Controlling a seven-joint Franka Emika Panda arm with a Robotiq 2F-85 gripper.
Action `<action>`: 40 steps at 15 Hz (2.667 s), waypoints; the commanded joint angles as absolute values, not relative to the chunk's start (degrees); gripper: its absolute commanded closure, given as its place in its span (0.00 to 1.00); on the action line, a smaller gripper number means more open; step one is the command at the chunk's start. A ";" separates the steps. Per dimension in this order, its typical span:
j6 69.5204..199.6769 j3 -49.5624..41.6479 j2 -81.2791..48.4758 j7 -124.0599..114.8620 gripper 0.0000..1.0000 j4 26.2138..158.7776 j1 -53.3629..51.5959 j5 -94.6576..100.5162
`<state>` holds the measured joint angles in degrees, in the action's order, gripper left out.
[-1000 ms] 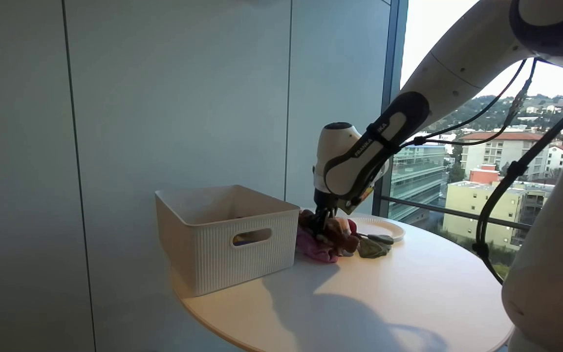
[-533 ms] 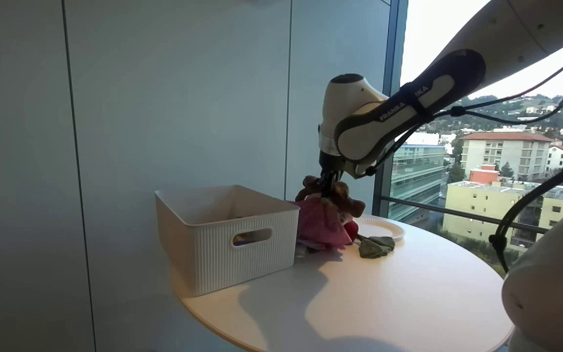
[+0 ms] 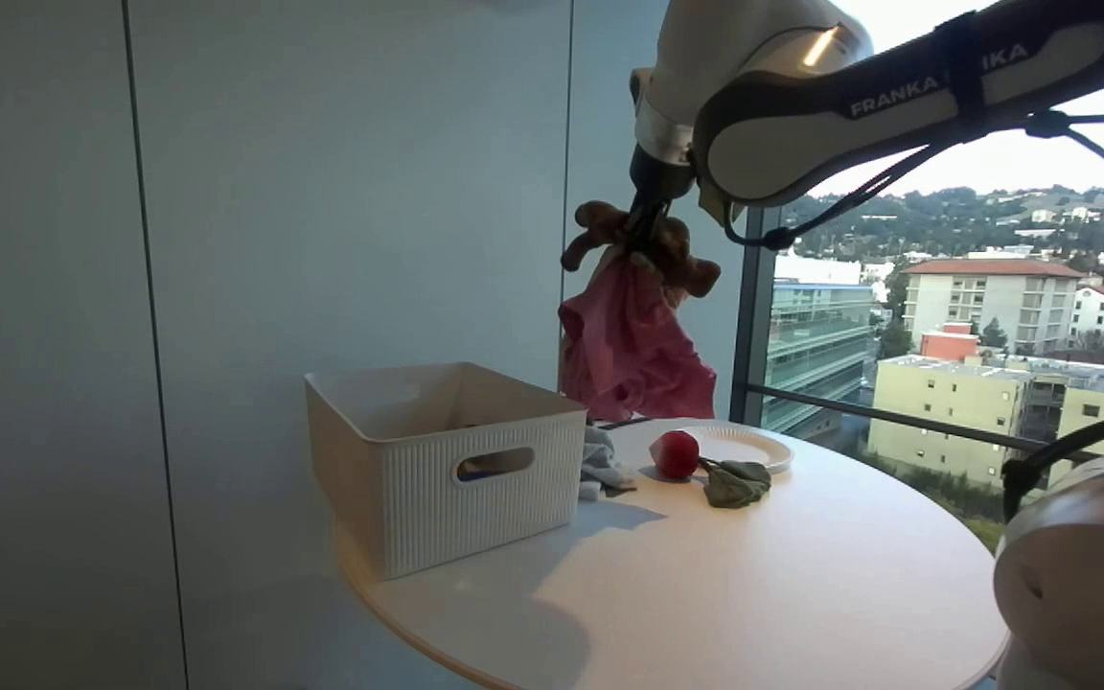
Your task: Put the shirts, the moose toy, the towel and the beetroot plushy in the basket
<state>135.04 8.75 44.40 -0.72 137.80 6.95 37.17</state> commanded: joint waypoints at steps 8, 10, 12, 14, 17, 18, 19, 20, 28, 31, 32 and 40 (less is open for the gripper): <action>147.18 12.61 22.63 12.82 0.93 114.76 -1.47 38.53; 149.57 11.12 16.24 14.67 0.94 114.28 -2.24 37.00; 150.58 9.16 11.07 17.30 0.94 115.24 -3.42 33.98; 151.85 7.15 7.64 22.25 0.94 117.49 -5.67 26.47; 150.82 6.60 3.80 29.39 0.95 120.19 -7.22 15.01; 150.05 6.79 3.01 30.70 0.92 120.72 -7.36 12.23; 148.80 7.10 2.70 30.42 0.54 120.54 -7.22 11.89; 147.71 7.15 2.69 30.49 0.54 120.47 -7.09 11.74; 142.66 6.73 18.72 18.90 0.00 119.05 -4.21 24.48; 136.11 6.70 26.81 13.69 0.00 118.56 -1.55 26.36; 133.64 6.16 29.12 12.83 0.00 118.88 -0.65 26.24; 124.46 0.10 30.40 3.86 0.00 128.66 5.21 22.65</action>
<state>125.53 1.31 31.87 7.89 125.55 4.70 24.97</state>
